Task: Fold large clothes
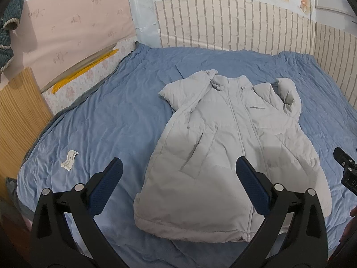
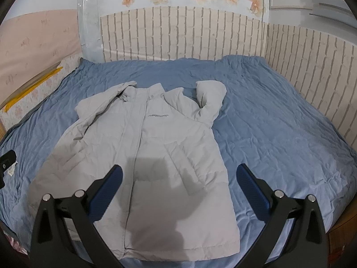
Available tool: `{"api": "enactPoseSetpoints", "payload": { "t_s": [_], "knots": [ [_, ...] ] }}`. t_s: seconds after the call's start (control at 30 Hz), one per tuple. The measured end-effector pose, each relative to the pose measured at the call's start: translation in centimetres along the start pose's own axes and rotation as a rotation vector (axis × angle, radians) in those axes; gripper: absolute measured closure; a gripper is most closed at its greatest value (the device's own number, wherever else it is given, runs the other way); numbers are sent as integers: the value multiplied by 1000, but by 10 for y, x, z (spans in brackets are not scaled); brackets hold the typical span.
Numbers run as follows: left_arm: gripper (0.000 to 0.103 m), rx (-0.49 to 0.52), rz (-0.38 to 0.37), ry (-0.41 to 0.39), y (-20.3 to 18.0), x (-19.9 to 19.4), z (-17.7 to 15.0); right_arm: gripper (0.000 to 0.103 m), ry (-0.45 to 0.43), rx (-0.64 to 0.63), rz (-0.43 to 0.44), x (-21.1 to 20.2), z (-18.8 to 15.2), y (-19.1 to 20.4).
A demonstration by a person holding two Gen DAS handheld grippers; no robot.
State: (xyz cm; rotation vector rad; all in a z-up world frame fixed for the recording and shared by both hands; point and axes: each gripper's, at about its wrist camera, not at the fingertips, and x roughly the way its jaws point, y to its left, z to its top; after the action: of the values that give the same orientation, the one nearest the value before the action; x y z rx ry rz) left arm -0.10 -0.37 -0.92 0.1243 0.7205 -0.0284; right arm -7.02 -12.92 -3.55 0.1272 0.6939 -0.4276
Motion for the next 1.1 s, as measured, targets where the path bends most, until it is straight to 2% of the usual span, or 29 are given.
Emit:
{"api": "enactPoseSetpoints", "payload": {
  "t_s": [1.1],
  "knots": [
    [3, 0, 2, 6, -1, -1, -3, 1, 9, -3, 21, -1, -6, 6]
  ]
}}
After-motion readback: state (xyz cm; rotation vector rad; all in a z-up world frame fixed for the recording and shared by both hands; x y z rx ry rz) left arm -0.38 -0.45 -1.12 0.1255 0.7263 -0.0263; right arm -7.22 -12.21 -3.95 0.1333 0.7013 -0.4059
